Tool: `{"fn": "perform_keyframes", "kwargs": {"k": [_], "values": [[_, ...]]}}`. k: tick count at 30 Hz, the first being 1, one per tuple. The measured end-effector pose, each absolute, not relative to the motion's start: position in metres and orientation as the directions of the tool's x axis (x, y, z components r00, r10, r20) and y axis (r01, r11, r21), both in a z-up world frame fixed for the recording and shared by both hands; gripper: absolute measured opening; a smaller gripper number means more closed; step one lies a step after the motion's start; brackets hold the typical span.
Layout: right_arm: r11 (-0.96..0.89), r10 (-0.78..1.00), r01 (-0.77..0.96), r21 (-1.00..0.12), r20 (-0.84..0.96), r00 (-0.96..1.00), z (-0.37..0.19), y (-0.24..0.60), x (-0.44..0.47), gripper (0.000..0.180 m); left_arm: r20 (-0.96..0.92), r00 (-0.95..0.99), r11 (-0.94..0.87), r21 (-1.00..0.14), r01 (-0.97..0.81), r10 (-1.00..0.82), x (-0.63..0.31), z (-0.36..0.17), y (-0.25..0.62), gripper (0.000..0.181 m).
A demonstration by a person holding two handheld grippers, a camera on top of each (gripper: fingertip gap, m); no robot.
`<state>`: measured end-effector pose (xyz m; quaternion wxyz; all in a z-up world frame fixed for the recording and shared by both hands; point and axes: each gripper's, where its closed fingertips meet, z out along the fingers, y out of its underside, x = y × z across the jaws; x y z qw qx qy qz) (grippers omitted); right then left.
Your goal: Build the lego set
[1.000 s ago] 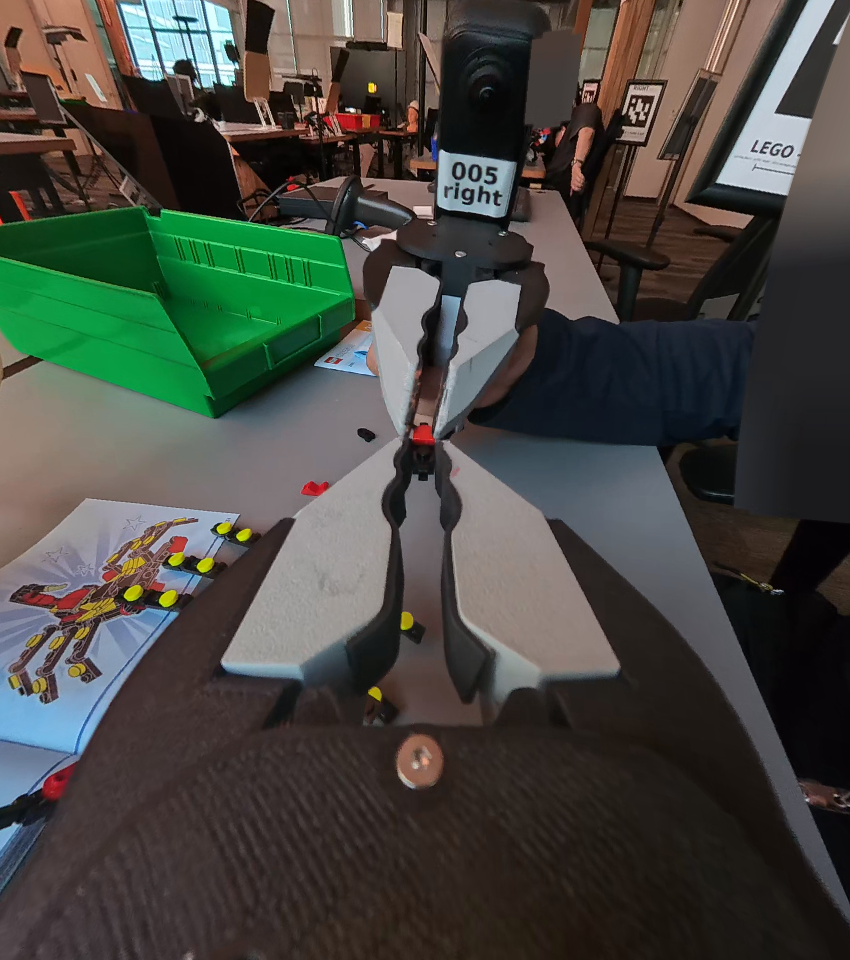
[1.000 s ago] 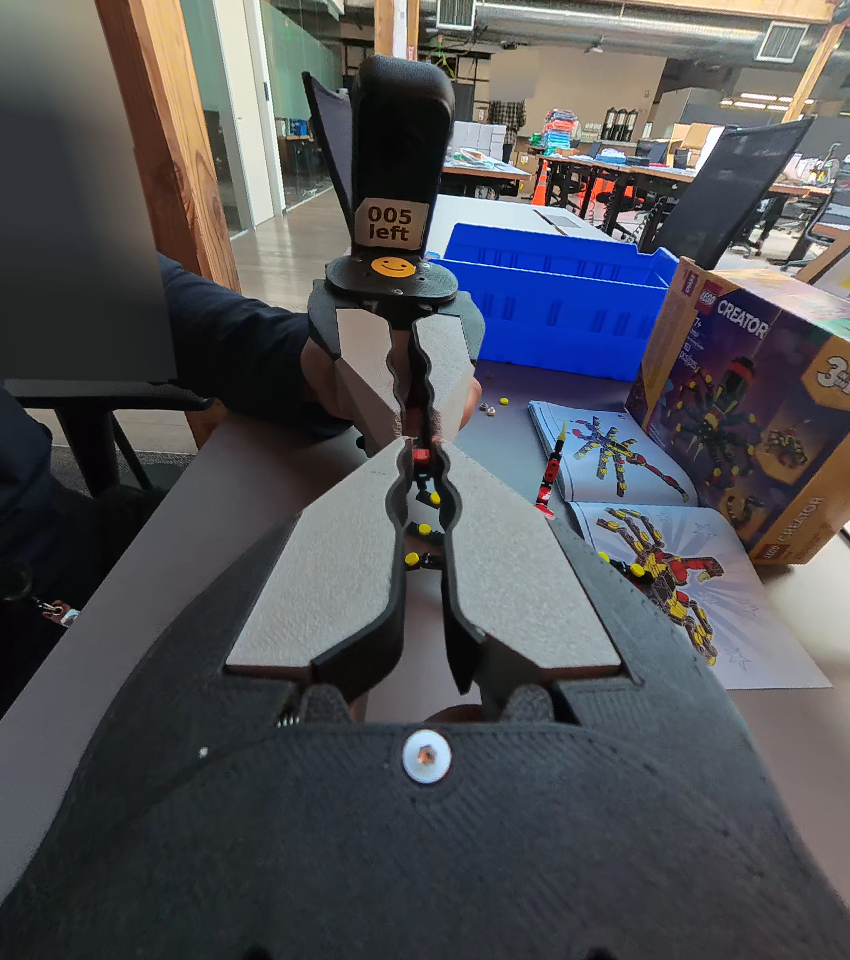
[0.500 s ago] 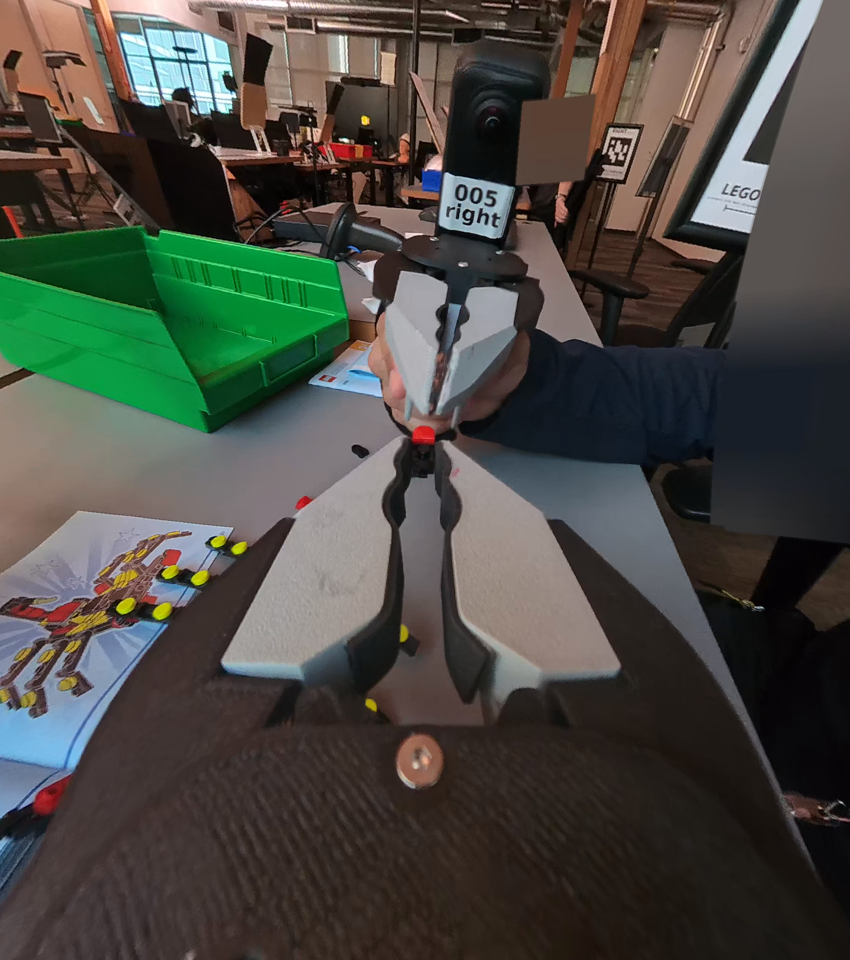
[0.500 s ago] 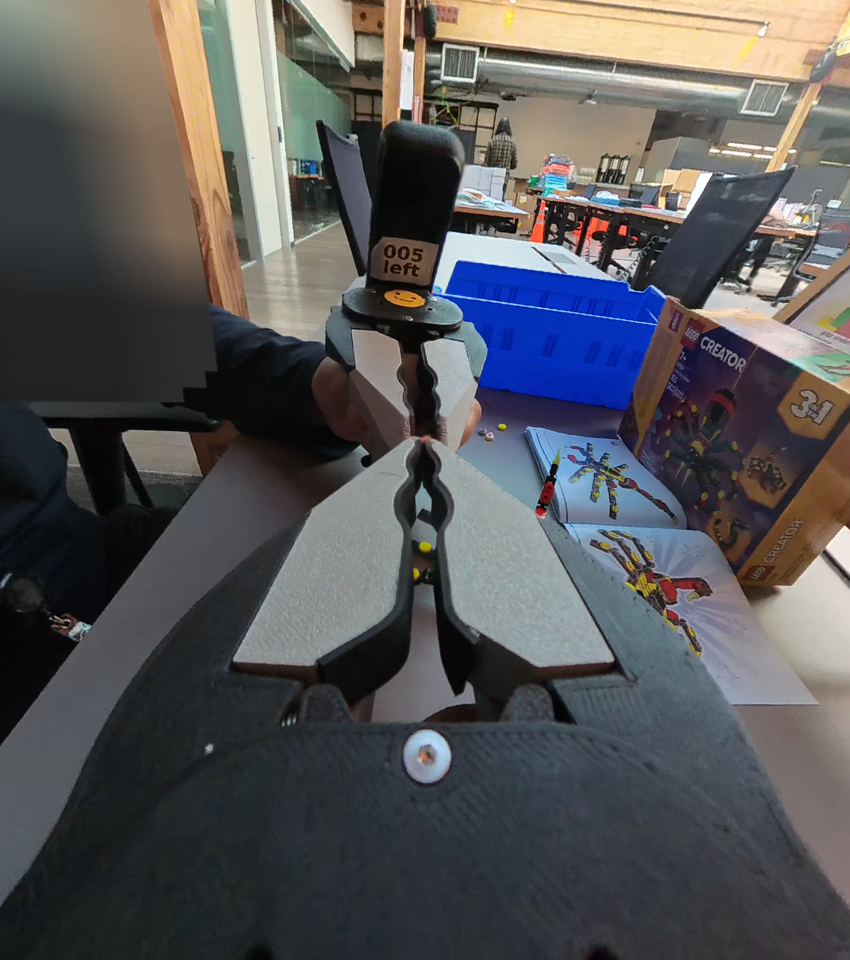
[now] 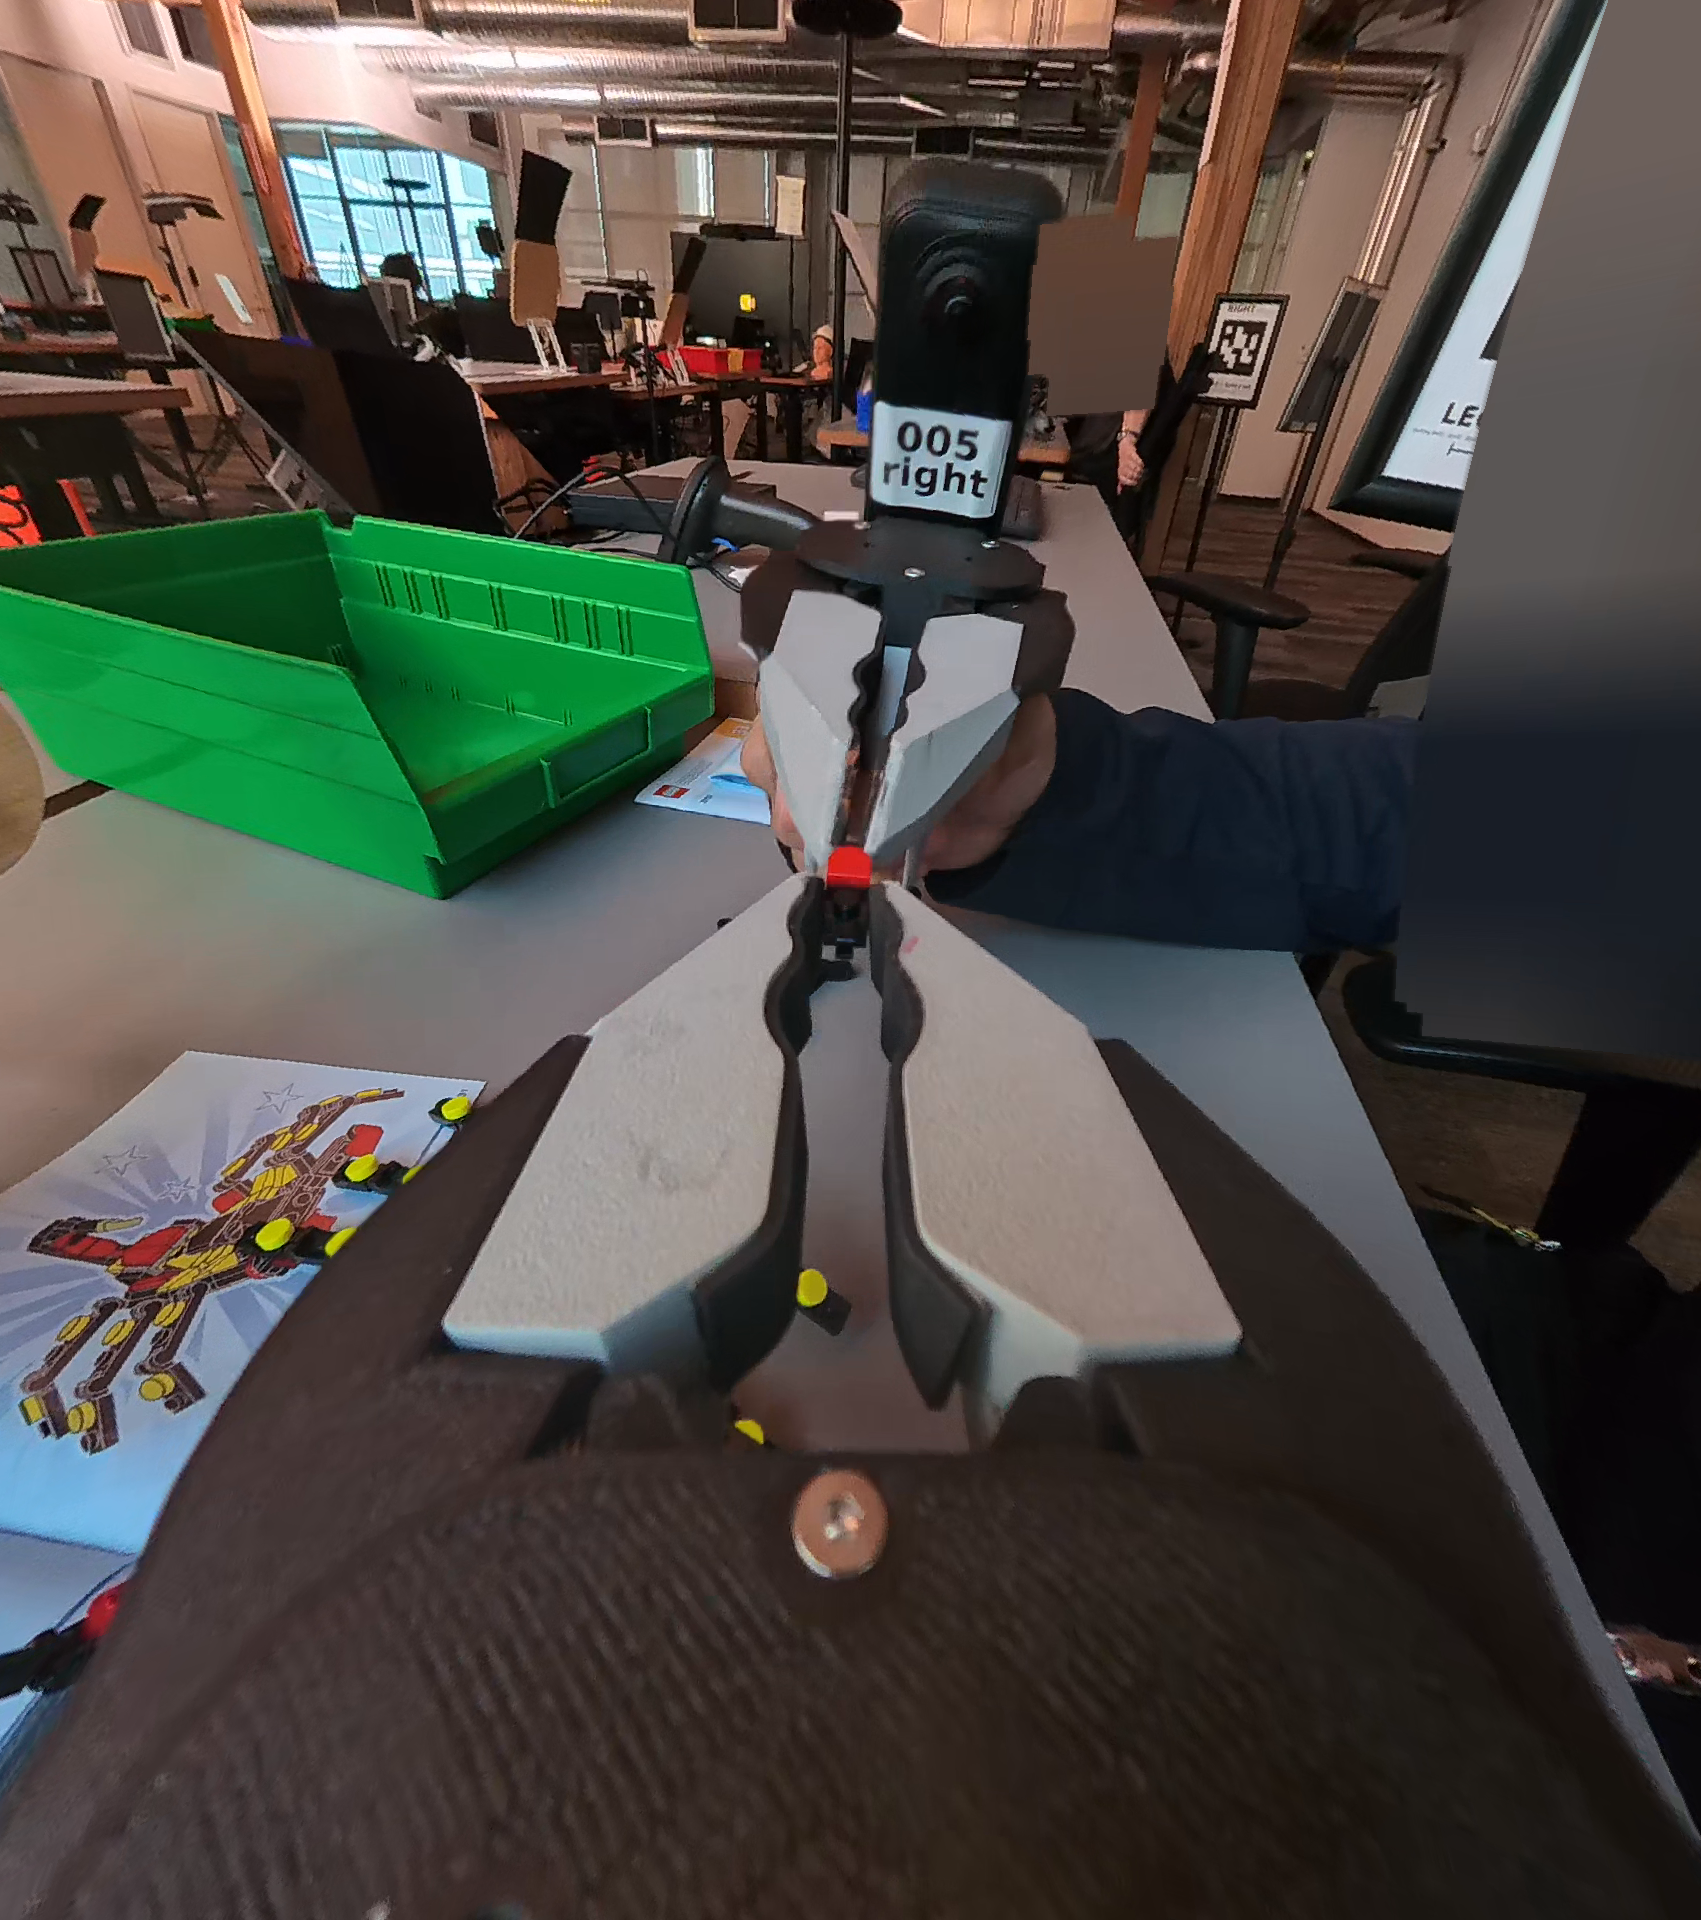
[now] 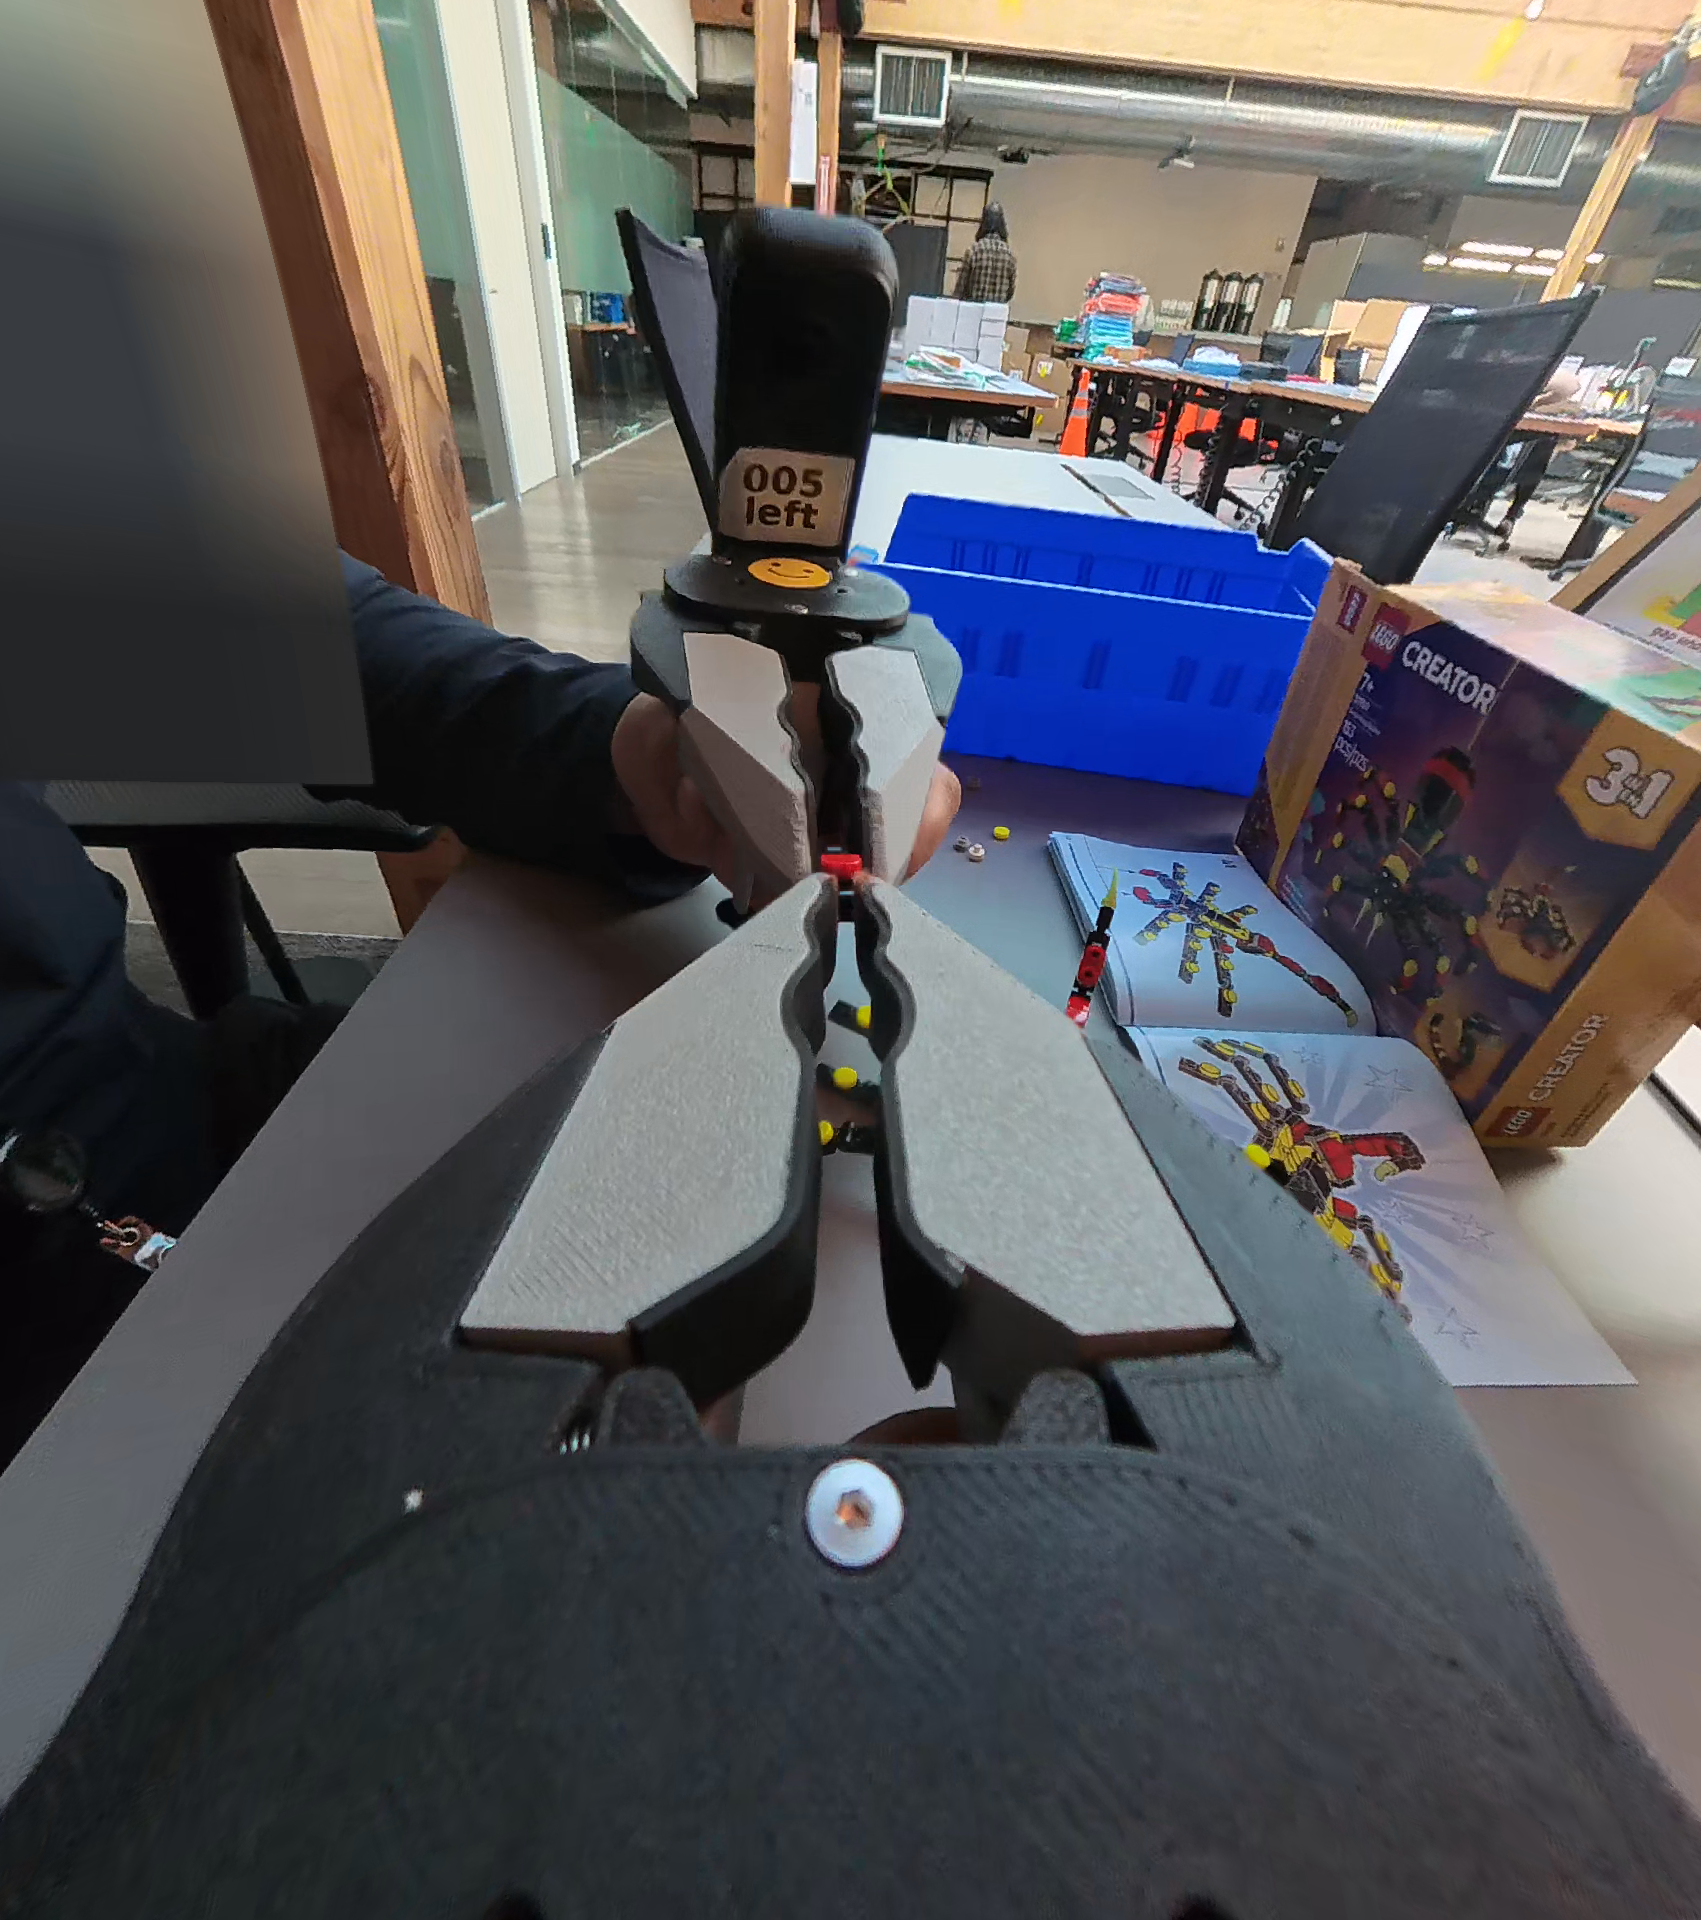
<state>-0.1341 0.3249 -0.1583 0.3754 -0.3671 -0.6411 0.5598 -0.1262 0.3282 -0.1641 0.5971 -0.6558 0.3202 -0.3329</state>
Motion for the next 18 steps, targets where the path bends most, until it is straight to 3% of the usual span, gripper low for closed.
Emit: {"fn": "perform_keyframes", "kwargs": {"k": [5,18], "values": [[0.032,0.892,-0.002,-0.999,0.029,-0.451,-0.144,0.33,-0.129,0.0,0.075,0.581,-0.099,-0.995,-0.009,-0.81,-0.129,-0.166,0.331,0.008],[0.05,0.896,0.021,-0.999,0.035,-0.443,-0.151,0.329,-0.132,0.0,0.091,0.569,-0.081,-0.996,0.044,-0.817,-0.13,-0.158,0.329,0.007]]}}
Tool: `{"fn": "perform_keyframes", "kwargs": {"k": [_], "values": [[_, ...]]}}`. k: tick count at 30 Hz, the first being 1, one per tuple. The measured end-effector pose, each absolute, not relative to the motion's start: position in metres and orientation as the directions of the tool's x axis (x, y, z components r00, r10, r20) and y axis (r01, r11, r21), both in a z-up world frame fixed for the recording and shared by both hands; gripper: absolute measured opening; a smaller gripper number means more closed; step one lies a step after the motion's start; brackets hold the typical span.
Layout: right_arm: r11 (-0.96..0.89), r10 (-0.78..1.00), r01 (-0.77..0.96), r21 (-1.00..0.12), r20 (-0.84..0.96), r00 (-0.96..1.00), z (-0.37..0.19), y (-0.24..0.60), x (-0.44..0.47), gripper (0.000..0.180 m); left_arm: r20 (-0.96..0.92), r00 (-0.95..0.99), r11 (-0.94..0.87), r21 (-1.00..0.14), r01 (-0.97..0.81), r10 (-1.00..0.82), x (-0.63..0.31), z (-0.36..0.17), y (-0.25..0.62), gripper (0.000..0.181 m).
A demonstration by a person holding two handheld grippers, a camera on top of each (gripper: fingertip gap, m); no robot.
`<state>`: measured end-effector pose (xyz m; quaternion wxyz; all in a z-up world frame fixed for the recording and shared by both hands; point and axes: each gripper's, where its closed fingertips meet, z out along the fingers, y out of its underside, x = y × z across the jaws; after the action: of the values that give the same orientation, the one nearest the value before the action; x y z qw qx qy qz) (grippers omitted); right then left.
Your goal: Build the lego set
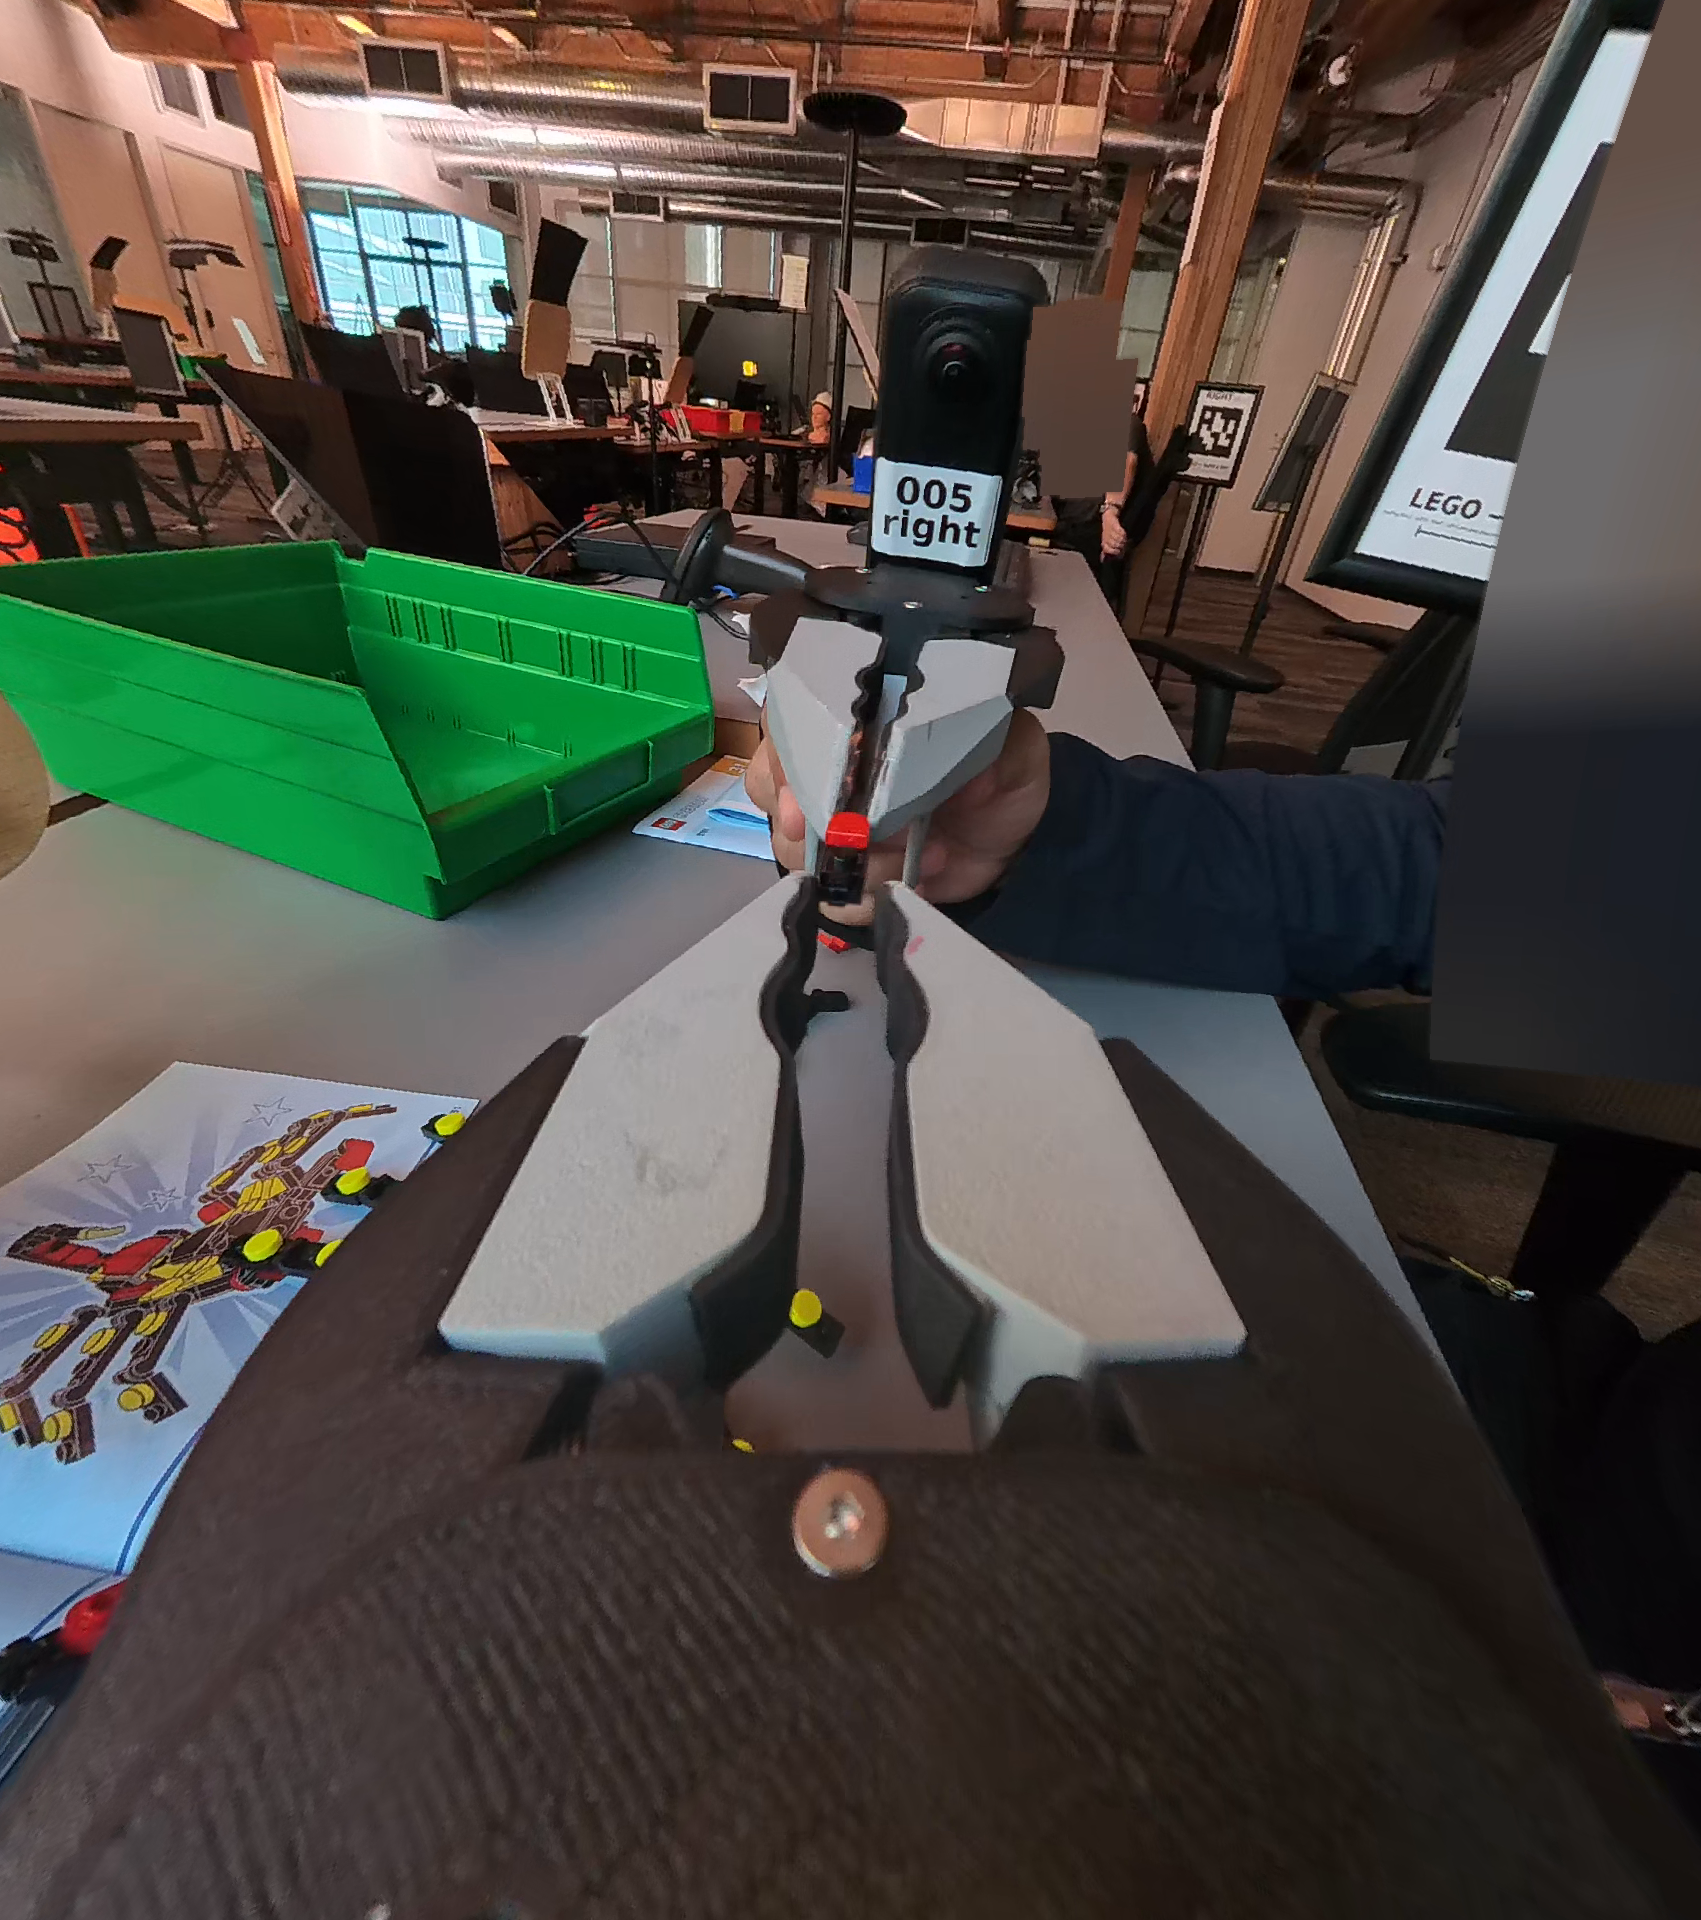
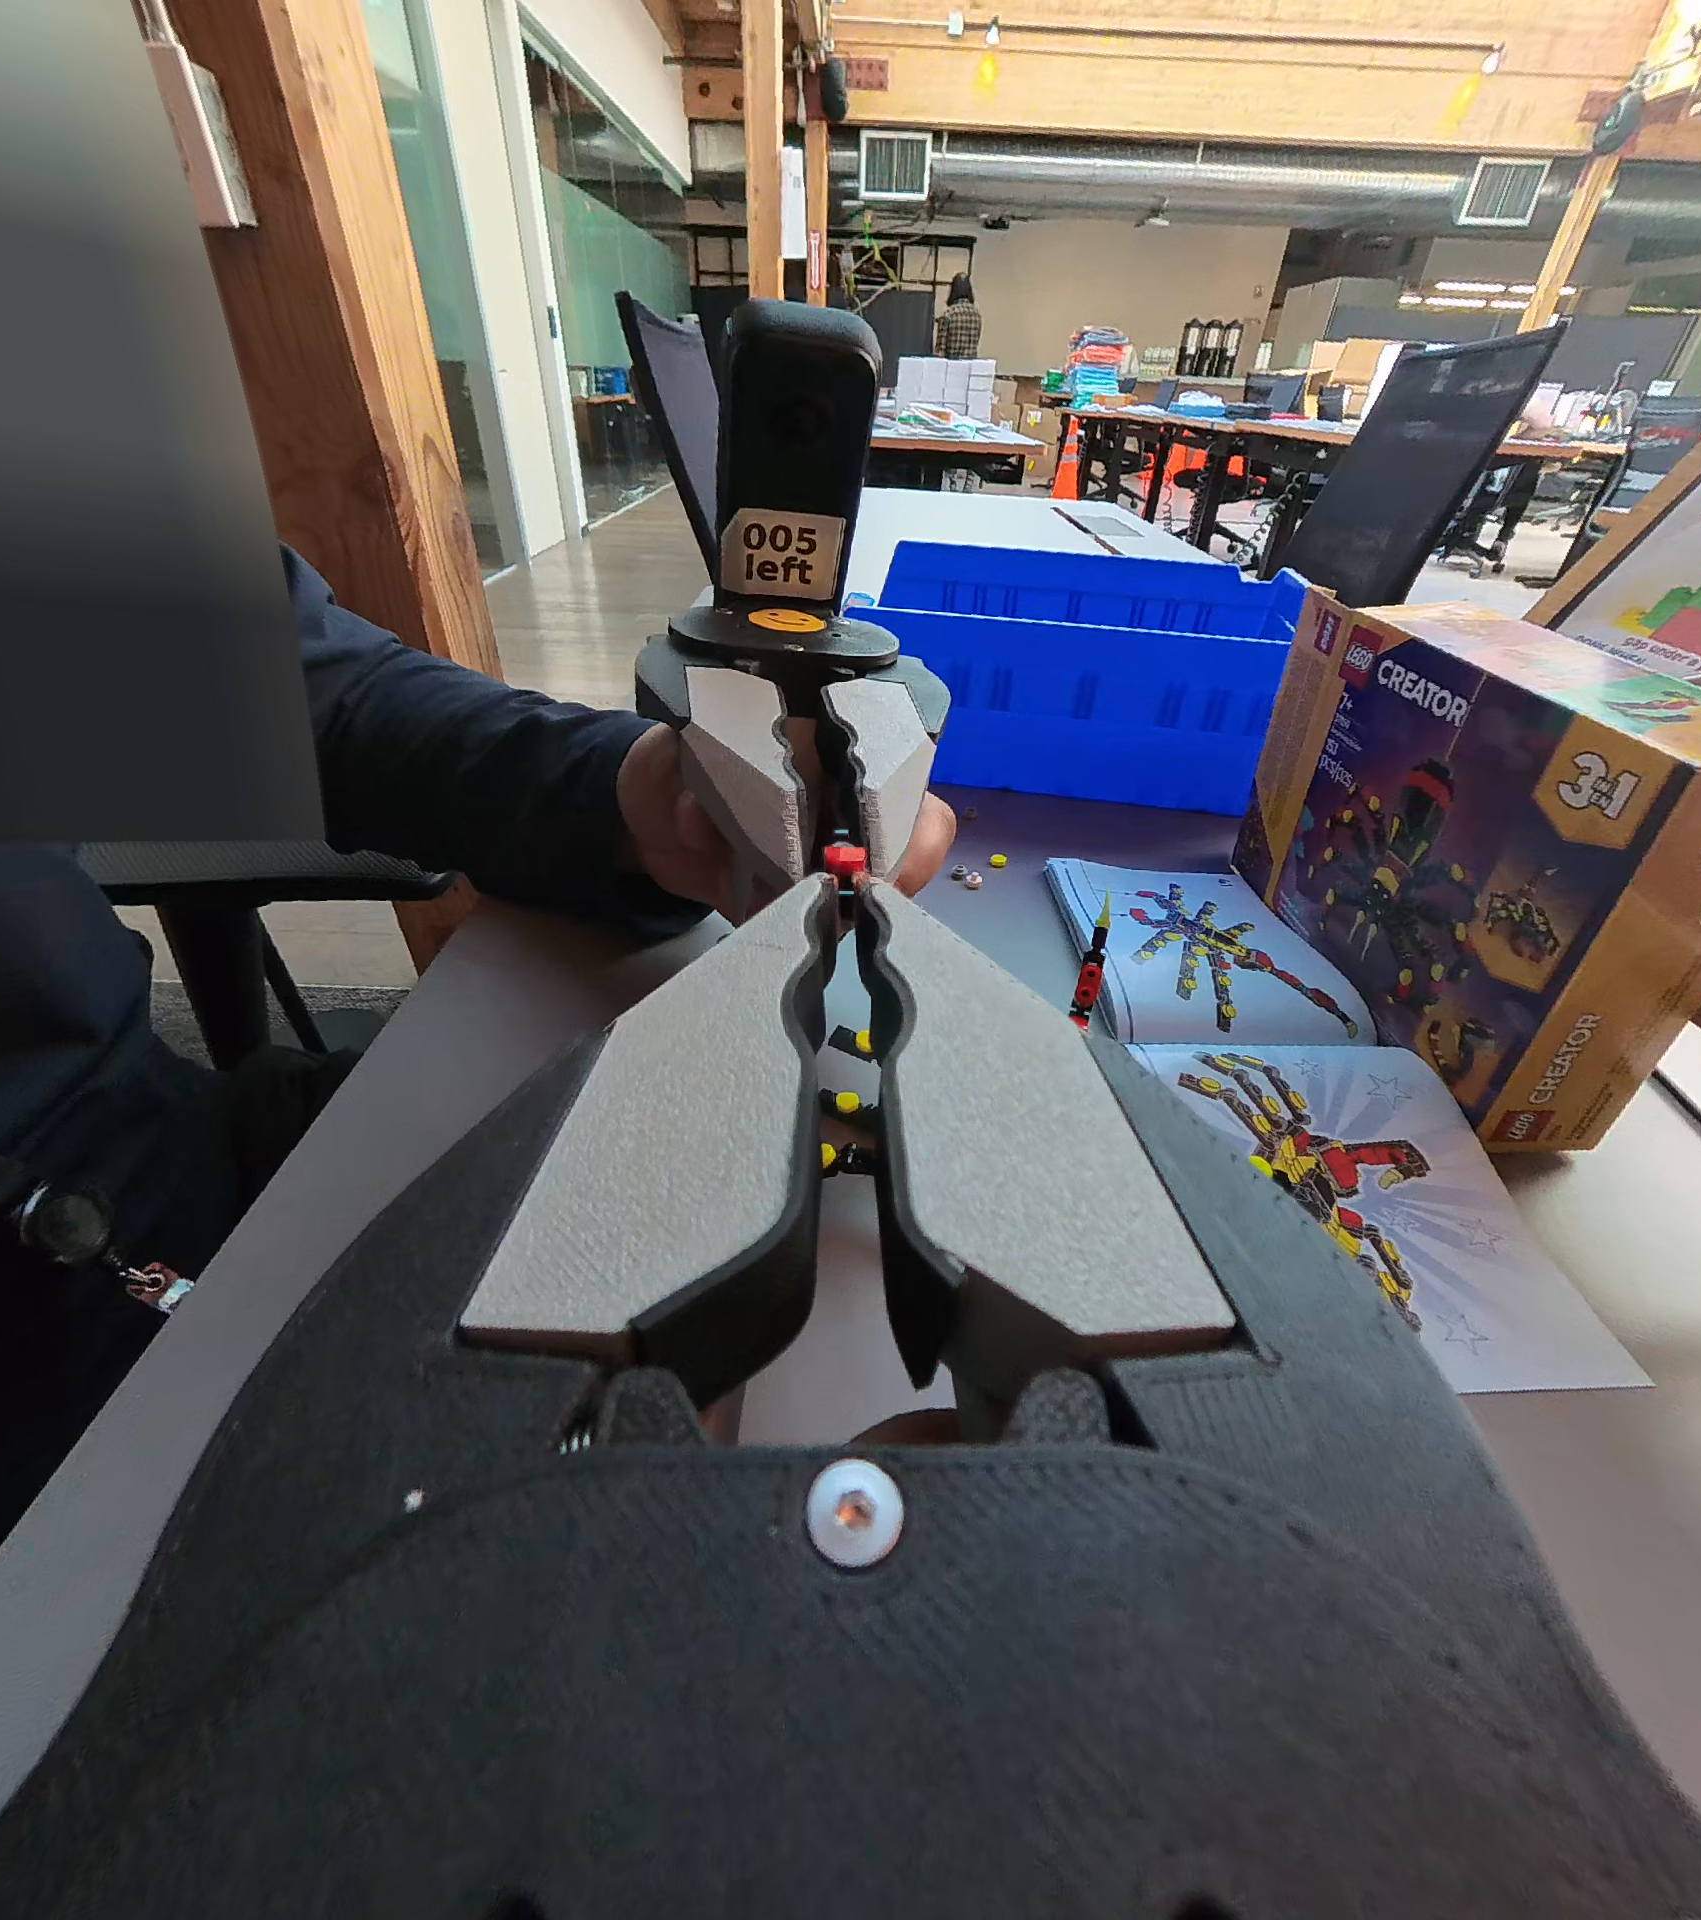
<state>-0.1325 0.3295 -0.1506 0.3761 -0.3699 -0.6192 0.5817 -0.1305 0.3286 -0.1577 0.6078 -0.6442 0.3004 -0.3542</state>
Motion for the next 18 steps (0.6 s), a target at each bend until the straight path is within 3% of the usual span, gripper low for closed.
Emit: {"fn": "perform_keyframes", "kwargs": {"k": [9,13,18], "values": [[0.051,0.883,0.069,-0.996,0.013,-0.469,-0.161,0.325,-0.135,0.0,-0.018,0.587,-0.045,-0.995,-0.092,-0.81,-0.128,-0.167,0.326,0.005],[0.051,0.891,0.041,-0.998,0.027,-0.454,-0.157,0.325,-0.136,0.011,0.013,0.572,-0.069,-0.995,-0.077,-0.82,-0.128,-0.168,0.325,0.005],[0.072,0.875,0.053,-0.996,0.038,-0.483,-0.161,0.317,-0.136,0.004,0.021,0.559,-0.087,-0.992,-0.092,-0.829,-0.122,-0.173,0.324,0.005]]}}
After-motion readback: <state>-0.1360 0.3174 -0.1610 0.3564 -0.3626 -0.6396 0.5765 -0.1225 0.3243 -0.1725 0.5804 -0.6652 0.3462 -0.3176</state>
